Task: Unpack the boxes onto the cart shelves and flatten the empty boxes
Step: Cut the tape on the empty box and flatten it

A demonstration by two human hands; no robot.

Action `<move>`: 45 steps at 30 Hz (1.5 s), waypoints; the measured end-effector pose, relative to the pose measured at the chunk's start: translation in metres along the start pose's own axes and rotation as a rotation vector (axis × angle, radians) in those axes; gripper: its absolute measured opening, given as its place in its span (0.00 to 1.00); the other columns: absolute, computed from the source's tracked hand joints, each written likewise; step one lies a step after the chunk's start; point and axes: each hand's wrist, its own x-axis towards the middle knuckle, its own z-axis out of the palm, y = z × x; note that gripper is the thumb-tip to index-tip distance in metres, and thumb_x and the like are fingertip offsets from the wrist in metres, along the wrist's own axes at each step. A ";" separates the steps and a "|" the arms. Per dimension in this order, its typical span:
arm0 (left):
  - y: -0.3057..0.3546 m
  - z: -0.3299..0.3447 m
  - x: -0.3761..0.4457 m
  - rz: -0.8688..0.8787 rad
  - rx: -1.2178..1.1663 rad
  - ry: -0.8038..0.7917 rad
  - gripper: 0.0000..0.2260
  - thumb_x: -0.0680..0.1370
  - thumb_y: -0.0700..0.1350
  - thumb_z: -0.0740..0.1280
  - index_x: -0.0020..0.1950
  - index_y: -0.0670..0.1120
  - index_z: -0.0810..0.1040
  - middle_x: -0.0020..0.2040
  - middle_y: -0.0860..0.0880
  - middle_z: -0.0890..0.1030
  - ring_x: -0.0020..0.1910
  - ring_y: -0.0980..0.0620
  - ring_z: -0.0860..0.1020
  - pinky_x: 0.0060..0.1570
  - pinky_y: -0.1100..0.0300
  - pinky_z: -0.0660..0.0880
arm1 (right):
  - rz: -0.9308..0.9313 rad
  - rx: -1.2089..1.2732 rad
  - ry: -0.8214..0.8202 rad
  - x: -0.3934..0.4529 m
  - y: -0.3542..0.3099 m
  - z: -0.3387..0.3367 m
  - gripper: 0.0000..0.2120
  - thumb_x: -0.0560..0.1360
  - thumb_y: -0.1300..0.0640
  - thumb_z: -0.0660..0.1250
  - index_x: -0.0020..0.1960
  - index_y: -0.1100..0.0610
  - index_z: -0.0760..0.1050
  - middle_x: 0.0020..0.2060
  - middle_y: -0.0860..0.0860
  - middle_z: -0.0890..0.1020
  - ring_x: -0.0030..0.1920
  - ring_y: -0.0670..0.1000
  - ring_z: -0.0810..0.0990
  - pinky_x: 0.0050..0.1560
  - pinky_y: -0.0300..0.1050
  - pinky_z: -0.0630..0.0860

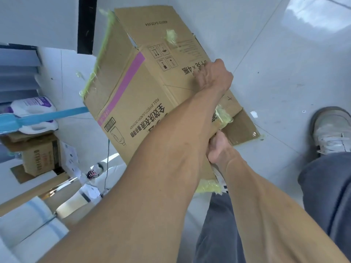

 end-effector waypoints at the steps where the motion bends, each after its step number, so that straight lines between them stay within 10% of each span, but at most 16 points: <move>1: -0.003 0.005 -0.002 -0.005 0.004 -0.005 0.11 0.76 0.43 0.60 0.55 0.49 0.77 0.55 0.48 0.79 0.55 0.48 0.76 0.59 0.53 0.70 | -0.013 0.071 -0.010 0.002 0.000 -0.002 0.23 0.84 0.44 0.52 0.61 0.58 0.79 0.53 0.58 0.85 0.52 0.57 0.85 0.55 0.52 0.81; 5: -0.017 0.022 -0.017 0.033 0.071 0.020 0.10 0.76 0.44 0.62 0.55 0.50 0.79 0.58 0.48 0.77 0.61 0.48 0.73 0.63 0.50 0.65 | -0.020 0.200 -0.046 -0.004 0.001 0.001 0.25 0.80 0.38 0.59 0.55 0.60 0.79 0.44 0.61 0.86 0.40 0.61 0.86 0.32 0.56 0.81; 9: -0.030 0.026 -0.033 0.145 0.177 0.029 0.12 0.75 0.43 0.61 0.55 0.48 0.78 0.62 0.45 0.76 0.65 0.46 0.69 0.67 0.52 0.63 | 0.063 0.060 0.155 -0.027 0.004 0.007 0.29 0.71 0.41 0.75 0.58 0.62 0.71 0.43 0.65 0.83 0.44 0.61 0.86 0.37 0.56 0.81; 18: -0.037 -0.016 -0.061 0.128 0.097 0.186 0.18 0.73 0.42 0.62 0.62 0.48 0.76 0.73 0.40 0.67 0.76 0.41 0.58 0.72 0.46 0.57 | -0.384 -0.156 0.629 -0.096 0.000 0.018 0.08 0.82 0.57 0.60 0.47 0.45 0.65 0.32 0.42 0.81 0.34 0.34 0.75 0.30 0.27 0.67; 23: -0.060 -0.032 -0.071 -0.140 -0.095 0.271 0.24 0.79 0.46 0.61 0.75 0.49 0.64 0.80 0.40 0.52 0.77 0.39 0.56 0.66 0.41 0.65 | -0.587 -0.325 1.073 -0.114 -0.045 0.017 0.19 0.72 0.62 0.63 0.63 0.56 0.66 0.51 0.54 0.76 0.51 0.60 0.77 0.50 0.50 0.74; 28: -0.091 -0.008 -0.091 -0.358 -0.308 0.258 0.27 0.81 0.45 0.57 0.80 0.50 0.54 0.80 0.40 0.52 0.77 0.41 0.57 0.55 0.45 0.76 | -0.774 -0.731 1.435 -0.114 -0.045 0.023 0.27 0.74 0.66 0.55 0.72 0.57 0.64 0.68 0.57 0.70 0.69 0.57 0.69 0.68 0.52 0.64; 32: -0.120 0.020 -0.104 -0.331 -0.375 0.131 0.34 0.77 0.43 0.63 0.81 0.54 0.54 0.82 0.44 0.45 0.80 0.43 0.50 0.63 0.48 0.72 | -1.126 -1.490 1.169 -0.103 -0.033 0.023 0.31 0.78 0.62 0.55 0.80 0.57 0.53 0.79 0.58 0.54 0.78 0.56 0.54 0.75 0.57 0.53; 35: -0.144 0.020 -0.098 -0.337 -0.640 0.155 0.31 0.73 0.38 0.63 0.76 0.54 0.67 0.81 0.48 0.54 0.76 0.45 0.64 0.66 0.48 0.73 | -1.267 -1.779 0.888 -0.085 -0.028 0.040 0.26 0.82 0.52 0.56 0.78 0.57 0.58 0.76 0.56 0.63 0.76 0.57 0.60 0.73 0.55 0.57; 41: -0.212 0.035 -0.104 -0.443 -0.380 0.237 0.20 0.79 0.44 0.61 0.71 0.49 0.71 0.75 0.42 0.66 0.67 0.43 0.71 0.52 0.53 0.74 | -0.776 -2.082 0.589 -0.046 -0.004 0.054 0.16 0.79 0.49 0.60 0.63 0.55 0.68 0.40 0.57 0.79 0.40 0.58 0.77 0.40 0.46 0.74; 45: -0.232 0.078 -0.116 -0.525 -0.422 -0.147 0.23 0.83 0.53 0.55 0.78 0.54 0.59 0.78 0.39 0.60 0.62 0.44 0.76 0.53 0.52 0.77 | -0.465 -2.379 0.501 -0.009 0.017 0.027 0.16 0.80 0.55 0.60 0.67 0.51 0.69 0.62 0.55 0.75 0.56 0.57 0.75 0.52 0.50 0.77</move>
